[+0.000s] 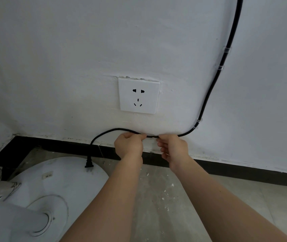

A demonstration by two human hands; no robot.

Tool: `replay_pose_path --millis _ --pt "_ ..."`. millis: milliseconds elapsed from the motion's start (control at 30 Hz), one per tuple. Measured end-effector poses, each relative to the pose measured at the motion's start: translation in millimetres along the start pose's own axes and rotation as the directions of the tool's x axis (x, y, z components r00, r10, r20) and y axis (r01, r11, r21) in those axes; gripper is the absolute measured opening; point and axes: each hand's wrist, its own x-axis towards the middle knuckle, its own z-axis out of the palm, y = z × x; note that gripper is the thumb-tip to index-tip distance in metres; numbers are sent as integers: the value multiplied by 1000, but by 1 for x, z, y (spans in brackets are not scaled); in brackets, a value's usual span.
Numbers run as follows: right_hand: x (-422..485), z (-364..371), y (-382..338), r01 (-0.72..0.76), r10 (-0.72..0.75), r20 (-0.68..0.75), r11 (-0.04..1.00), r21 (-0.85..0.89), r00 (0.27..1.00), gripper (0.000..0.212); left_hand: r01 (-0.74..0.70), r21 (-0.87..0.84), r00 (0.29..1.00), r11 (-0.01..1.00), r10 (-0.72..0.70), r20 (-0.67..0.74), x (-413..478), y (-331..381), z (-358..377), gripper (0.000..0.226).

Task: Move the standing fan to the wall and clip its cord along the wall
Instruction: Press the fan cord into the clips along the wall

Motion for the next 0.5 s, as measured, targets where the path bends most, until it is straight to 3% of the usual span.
replay_pose_path --millis 300,500 --pt "0 -5 0 133 -136 -41 988 -82 990 15 -270 191 962 944 275 1 -3 -5 -1 28" --pt "-7 -14 -2 195 -196 17 953 -231 980 25 -28 43 995 999 24 99 0 1 -3 21"
